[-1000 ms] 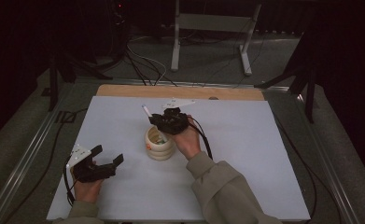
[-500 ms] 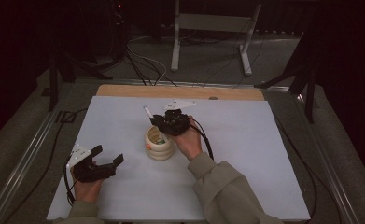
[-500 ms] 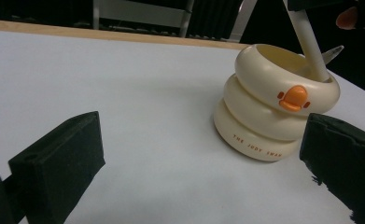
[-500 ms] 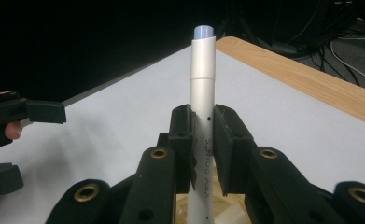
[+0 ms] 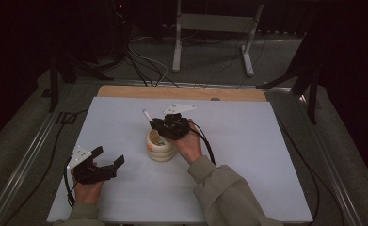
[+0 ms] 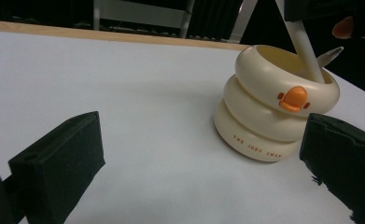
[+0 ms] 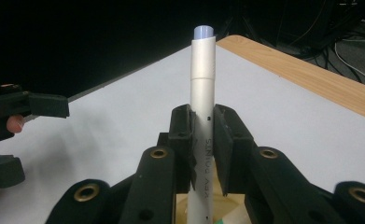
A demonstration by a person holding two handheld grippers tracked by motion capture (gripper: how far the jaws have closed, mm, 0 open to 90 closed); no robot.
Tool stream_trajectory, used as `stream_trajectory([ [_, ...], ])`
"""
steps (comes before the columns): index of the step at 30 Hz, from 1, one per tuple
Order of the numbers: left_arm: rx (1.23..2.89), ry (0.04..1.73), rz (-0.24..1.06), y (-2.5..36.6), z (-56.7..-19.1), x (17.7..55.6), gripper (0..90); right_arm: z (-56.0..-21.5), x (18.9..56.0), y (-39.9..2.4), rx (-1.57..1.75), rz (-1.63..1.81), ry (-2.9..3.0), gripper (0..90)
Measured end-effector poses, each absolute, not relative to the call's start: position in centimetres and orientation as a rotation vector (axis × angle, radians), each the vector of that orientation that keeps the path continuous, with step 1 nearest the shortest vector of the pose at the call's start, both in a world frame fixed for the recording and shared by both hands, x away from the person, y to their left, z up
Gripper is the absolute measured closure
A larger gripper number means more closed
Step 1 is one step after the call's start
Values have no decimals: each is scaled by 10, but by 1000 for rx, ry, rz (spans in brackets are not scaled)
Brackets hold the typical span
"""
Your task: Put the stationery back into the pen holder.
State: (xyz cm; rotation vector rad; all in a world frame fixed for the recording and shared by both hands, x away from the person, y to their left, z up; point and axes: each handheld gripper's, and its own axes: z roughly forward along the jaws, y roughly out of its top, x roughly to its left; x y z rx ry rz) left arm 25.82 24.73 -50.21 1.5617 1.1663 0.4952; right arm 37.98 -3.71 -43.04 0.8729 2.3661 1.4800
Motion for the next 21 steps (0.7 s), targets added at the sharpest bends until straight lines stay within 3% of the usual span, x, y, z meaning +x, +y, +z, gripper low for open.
stream_trajectory([
  [21, 1564, 1165, 496, 247, -502, 258, 2, -420, 368, -46, 833, 1478, 2331, 782],
])
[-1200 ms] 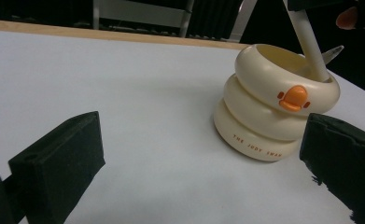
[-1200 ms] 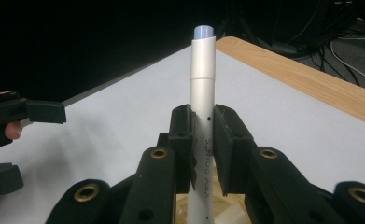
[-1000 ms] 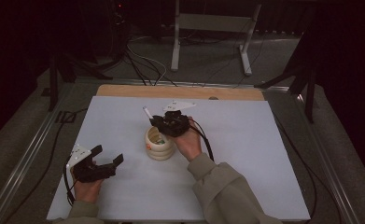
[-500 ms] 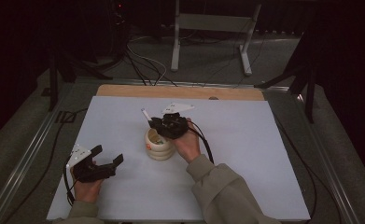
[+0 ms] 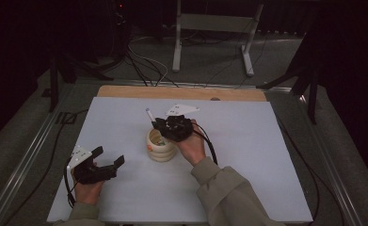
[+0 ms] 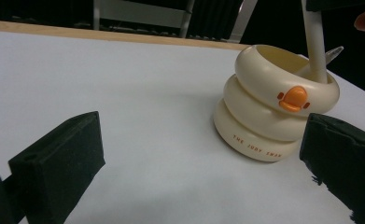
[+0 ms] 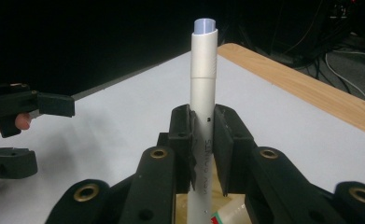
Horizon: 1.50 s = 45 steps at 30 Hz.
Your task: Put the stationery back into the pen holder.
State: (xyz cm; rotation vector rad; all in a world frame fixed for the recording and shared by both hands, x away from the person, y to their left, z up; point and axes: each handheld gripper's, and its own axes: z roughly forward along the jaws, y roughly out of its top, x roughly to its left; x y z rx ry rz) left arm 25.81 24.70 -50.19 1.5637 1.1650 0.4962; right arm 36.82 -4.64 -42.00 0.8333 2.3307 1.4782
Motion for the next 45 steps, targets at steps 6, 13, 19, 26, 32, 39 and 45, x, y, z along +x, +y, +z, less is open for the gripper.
stream_trajectory([
  [6, 1569, 1165, 496, 247, -502, 258, 2, -422, 371, -48, 857, 1476, 2313, 783],
  [13, 1569, 1164, 496, 247, -502, 258, 2, -428, 375, -43, 859, 1476, 2313, 784],
  [19, 1568, 1164, 495, 247, -502, 258, 2, -432, 375, -38, 852, 1477, 2318, 783],
  [26, 1569, 1163, 496, 247, -502, 258, 2, -435, 377, -36, 844, 1471, 2322, 784],
  [32, 1569, 1164, 495, 247, -502, 258, 2, -438, 378, -34, 845, 1470, 2318, 783],
  [39, 1571, 1164, 495, 247, -502, 258, 2, -437, 380, -32, 840, 1489, 2302, 783],
  [45, 1570, 1163, 493, 247, -502, 259, 2, -441, 381, -32, 834, 1492, 2309, 782],
])
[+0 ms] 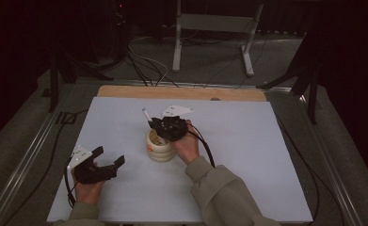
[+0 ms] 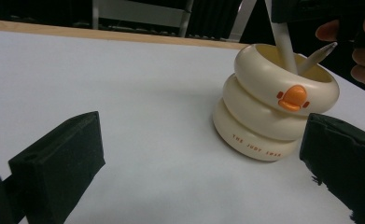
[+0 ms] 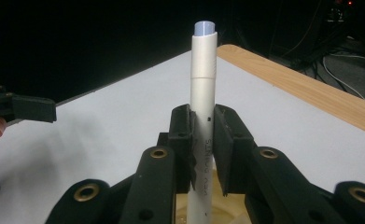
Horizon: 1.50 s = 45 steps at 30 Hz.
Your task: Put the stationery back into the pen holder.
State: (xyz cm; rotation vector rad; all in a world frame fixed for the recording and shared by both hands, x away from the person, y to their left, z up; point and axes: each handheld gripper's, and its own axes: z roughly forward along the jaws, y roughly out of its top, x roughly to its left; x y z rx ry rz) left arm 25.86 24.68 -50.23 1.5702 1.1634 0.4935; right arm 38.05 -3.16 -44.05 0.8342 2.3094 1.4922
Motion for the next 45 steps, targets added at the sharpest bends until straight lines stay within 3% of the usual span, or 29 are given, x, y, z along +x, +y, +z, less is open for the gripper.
stream_trajectory([
  [45, 1573, 1166, 496, 247, -502, 258, 2, -454, 369, -37, 893, 1334, 2424, 782],
])
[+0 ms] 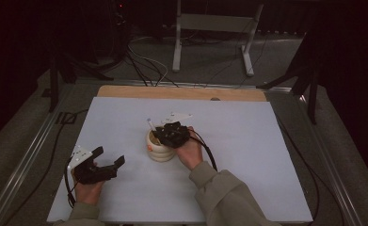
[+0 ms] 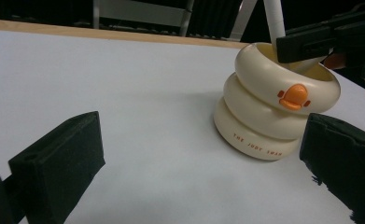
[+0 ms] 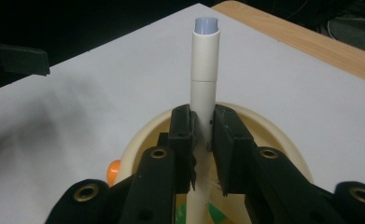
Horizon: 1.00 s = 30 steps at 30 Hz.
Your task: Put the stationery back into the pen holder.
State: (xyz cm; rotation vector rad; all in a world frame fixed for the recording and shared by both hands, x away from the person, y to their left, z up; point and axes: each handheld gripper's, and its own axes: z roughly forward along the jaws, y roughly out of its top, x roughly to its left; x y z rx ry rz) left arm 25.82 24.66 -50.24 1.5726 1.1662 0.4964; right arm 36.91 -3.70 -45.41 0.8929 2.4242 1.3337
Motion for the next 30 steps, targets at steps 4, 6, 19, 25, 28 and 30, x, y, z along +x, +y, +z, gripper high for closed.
stream_trajectory([
  [4, 1572, 1167, 496, 247, -502, 258, 2, -454, 369, -37, 902, 1326, 2430, 782],
  [6, 1572, 1166, 496, 247, -502, 258, 2, -454, 369, -36, 906, 1323, 2431, 782],
  [19, 1573, 1167, 496, 246, -503, 258, 2, -455, 369, -38, 926, 1310, 2462, 783],
  [25, 1573, 1166, 495, 246, -503, 258, 2, -454, 369, -38, 919, 1299, 2480, 782],
  [28, 1573, 1166, 495, 246, -503, 258, 2, -454, 369, -38, 919, 1294, 2484, 782],
  [30, 1573, 1167, 495, 246, -503, 258, 2, -454, 370, -37, 916, 1288, 2490, 782],
])
